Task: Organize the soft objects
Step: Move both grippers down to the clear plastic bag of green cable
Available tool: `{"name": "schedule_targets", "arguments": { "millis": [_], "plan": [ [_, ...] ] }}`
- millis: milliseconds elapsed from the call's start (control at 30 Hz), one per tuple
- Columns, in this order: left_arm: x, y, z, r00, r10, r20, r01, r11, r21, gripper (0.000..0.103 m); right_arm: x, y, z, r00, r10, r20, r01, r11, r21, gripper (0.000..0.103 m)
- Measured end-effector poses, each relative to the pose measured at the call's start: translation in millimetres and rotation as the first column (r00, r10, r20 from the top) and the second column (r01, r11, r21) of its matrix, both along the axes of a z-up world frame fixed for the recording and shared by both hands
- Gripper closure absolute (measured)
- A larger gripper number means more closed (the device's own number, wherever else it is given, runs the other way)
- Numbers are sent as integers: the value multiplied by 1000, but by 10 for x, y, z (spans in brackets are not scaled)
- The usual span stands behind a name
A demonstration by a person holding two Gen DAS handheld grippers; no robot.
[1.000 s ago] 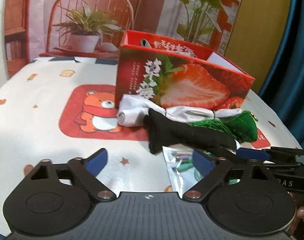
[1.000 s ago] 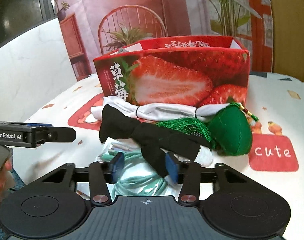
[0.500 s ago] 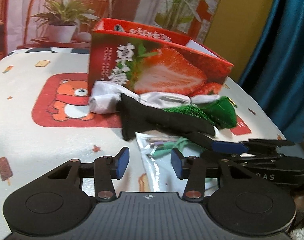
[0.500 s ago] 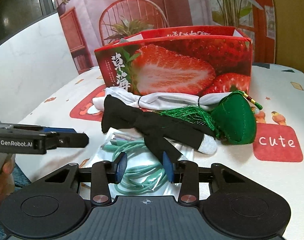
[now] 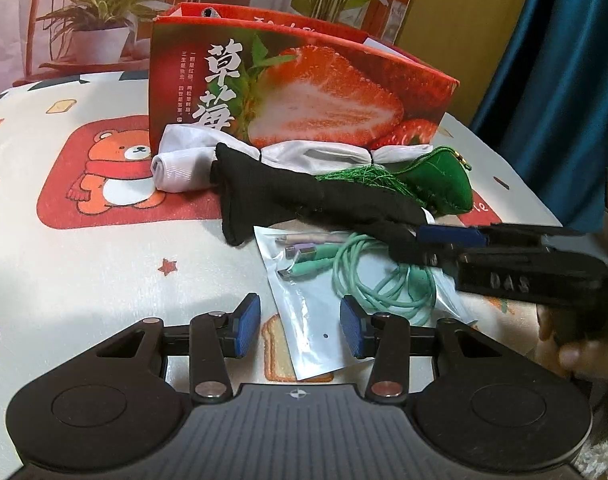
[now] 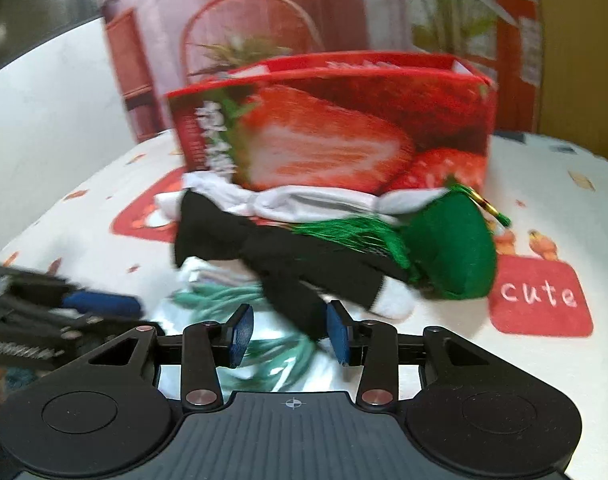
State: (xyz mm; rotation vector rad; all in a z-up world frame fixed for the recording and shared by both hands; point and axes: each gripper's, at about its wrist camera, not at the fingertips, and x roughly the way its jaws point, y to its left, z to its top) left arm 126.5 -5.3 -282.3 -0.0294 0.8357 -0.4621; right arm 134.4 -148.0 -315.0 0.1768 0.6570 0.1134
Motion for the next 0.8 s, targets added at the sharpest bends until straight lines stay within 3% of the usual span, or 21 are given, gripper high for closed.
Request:
{"name": "schedule_targets", "arguments": {
  "millis": [167, 300, 500, 567, 633, 800],
  "plan": [
    [8, -3, -5, 1000, -5, 4, 5, 1000, 3, 56, 97, -148, -50, 998, -67, 8, 67, 998, -1, 65],
    [7, -5, -2, 1000, -6, 5, 6, 1000, 4, 57, 121, -255, -79, 992, -124, 4, 124, 992, -19, 88],
    [13, -4, 1, 1000, -4, 1, 4, 1000, -1, 57, 163, -398, -125, 983, -184, -9, 184, 983, 7, 91],
    [21, 8, 1, 1000, -2, -3, 2, 1000, -9, 57, 148, -450, -113, 981, -194, -21, 195, 980, 35, 90],
    [31, 21, 1, 1000, 2, -8, -2, 1000, -17, 57, 95, -471, -78, 978, -204, -28, 206, 977, 56, 78],
    [31, 17, -2, 1000, 4, -9, -4, 1000, -16, 57, -148, -513, 10, 981, -190, -43, 194, 972, 130, 70]
  ]
}}
